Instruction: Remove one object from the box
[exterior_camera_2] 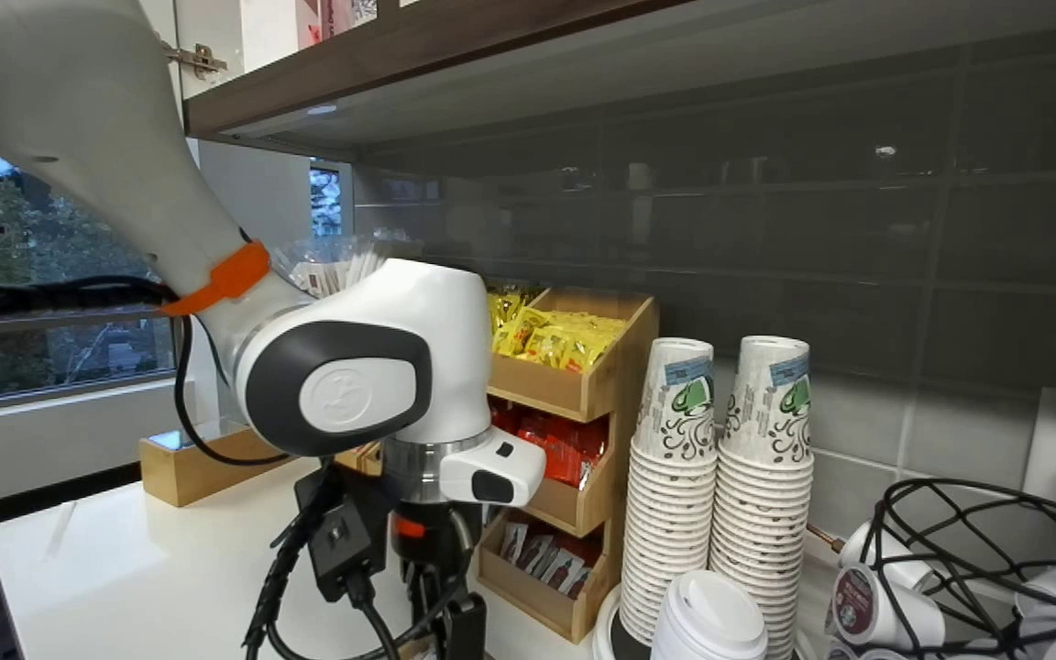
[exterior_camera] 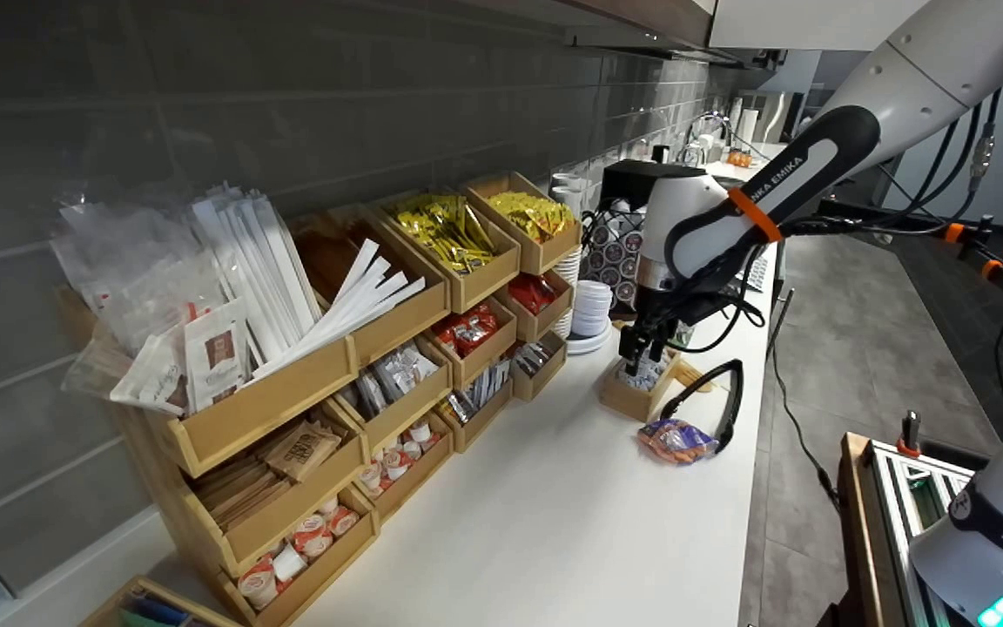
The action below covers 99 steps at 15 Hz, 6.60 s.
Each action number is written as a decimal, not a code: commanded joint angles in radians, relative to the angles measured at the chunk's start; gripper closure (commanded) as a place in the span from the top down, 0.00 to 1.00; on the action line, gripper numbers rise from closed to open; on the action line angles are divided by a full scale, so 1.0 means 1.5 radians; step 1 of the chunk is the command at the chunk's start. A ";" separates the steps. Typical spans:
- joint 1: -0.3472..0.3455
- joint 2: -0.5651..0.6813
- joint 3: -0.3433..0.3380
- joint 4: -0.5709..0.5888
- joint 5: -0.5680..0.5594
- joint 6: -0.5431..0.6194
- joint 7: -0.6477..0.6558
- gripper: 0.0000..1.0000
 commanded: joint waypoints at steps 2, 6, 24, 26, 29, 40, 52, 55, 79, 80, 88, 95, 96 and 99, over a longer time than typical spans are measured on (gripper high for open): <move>0.000 -0.008 -0.001 0.005 -0.007 -0.028 0.009 0.59; 0.001 -0.012 -0.002 0.005 -0.013 -0.038 0.013 0.55; 0.001 -0.017 -0.001 0.006 -0.032 -0.063 0.019 0.21; 0.002 -0.016 -0.001 0.006 -0.033 -0.063 0.020 0.37; 0.002 -0.016 -0.001 0.007 -0.034 -0.063 0.022 0.33; 0.001 -0.016 0.000 0.008 -0.029 -0.068 0.022 0.00; -0.002 -0.093 0.006 0.005 0.020 -0.136 -0.019 0.00; -0.001 -0.105 0.008 0.006 0.026 -0.146 -0.027 0.00; -0.004 -0.083 0.007 0.002 -0.012 -0.144 -0.019 0.62; -0.004 -0.081 0.006 0.001 -0.015 -0.144 -0.018 0.71; -0.002 -0.063 0.007 -0.006 -0.031 -0.146 -0.014 0.64; 0.000 -0.044 0.007 -0.007 -0.034 -0.136 -0.005 0.24; 0.000 -0.041 0.007 -0.006 -0.034 -0.135 -0.004 0.21; 0.000 -0.034 0.007 -0.005 -0.033 -0.131 -0.002 0.05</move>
